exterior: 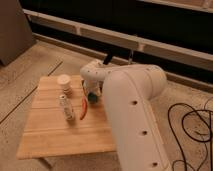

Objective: Wipe the white sponge on the table

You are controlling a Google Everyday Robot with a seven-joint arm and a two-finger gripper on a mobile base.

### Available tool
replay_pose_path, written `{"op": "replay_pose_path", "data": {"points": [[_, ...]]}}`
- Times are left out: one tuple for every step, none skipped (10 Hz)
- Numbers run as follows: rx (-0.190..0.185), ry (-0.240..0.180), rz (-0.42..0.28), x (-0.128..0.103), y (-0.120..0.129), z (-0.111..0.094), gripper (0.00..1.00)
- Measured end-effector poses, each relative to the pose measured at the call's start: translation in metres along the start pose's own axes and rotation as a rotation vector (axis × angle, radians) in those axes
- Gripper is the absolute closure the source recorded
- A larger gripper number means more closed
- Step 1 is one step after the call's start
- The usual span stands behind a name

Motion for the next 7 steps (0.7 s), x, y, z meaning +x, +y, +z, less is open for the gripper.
{"op": "replay_pose_path", "data": {"points": [[-0.023, 0.012, -0.029, 0.015, 0.0, -0.001, 0.89], [-0.025, 0.039, -0.048, 0.031, -0.006, 0.001, 0.89], [-0.013, 0.072, -0.051, 0.044, -0.016, 0.004, 0.89], [0.009, 0.114, -0.047, 0.057, -0.026, 0.009, 0.89], [0.04, 0.157, -0.043, 0.067, -0.034, 0.013, 0.89], [0.077, 0.18, -0.031, 0.071, -0.042, 0.014, 0.89], [0.127, 0.202, -0.008, 0.074, -0.055, 0.013, 0.89]]}}
